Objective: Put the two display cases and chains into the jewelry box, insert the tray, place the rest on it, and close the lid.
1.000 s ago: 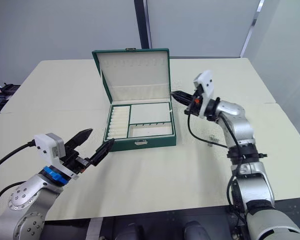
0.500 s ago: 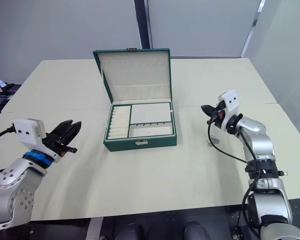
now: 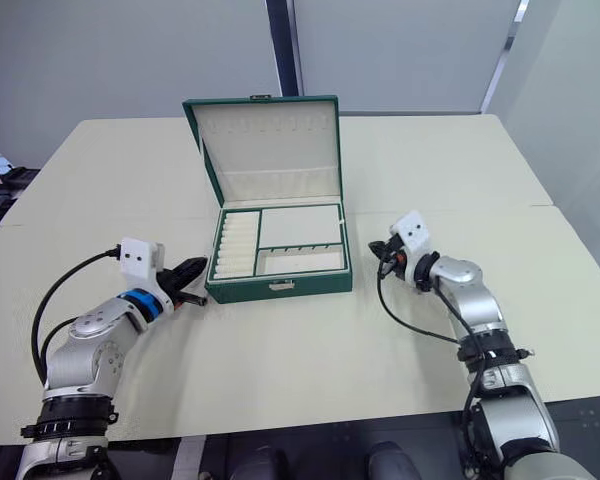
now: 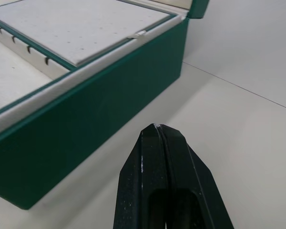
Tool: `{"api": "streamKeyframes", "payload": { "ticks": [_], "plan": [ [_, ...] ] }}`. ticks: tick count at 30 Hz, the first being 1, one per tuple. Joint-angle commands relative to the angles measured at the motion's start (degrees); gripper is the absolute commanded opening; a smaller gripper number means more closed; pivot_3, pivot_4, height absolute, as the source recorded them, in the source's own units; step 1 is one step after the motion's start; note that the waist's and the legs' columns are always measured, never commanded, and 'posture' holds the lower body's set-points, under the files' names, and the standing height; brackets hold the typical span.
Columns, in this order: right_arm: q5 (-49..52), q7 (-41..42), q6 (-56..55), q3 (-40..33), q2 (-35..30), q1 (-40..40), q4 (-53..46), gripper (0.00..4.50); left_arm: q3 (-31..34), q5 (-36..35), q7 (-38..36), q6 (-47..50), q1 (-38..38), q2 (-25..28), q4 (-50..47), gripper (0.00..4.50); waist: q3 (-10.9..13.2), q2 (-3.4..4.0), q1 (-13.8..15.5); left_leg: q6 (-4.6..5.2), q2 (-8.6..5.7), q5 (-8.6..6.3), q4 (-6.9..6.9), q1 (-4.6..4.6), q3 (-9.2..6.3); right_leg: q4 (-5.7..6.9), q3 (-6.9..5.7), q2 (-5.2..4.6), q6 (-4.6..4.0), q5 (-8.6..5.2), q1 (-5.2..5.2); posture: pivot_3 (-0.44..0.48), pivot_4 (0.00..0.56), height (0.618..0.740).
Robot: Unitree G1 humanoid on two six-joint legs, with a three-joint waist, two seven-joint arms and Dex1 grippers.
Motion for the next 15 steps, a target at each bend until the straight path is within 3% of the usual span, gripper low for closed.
{"api": "streamKeyframes", "payload": {
  "ticks": [1, 15],
  "plan": [
    [1.3, 1.1, 1.3, 1.3, 1.5, 0.6, -3.9, 0.0, -0.2, 0.0, -1.7, -0.8, -1.0, 0.1, -0.8, 0.02, 0.0, 0.0, 0.1, 0.0, 0.0, 0.0, 0.0, 0.0, 0.0, 0.01, 0.0, 0.0, 0.0, 0.0, 0.0, 0.0, 0.15, 0.74],
    [5.3, 9.0, 9.3, 4.8, 1.6, 5.9, -13.7, 0.0, -2.5, -4.0, -10.6, 7.1, 5.8, 1.6, -11.7, 0.02, 0.0, -0.01, 0.1, 0.0, 0.0, 0.0, -0.04, 0.01, 0.0, -0.02, 0.02, 0.0, 0.0, 0.0, 0.01, 0.0, 0.15, 0.74]
  ]
}}
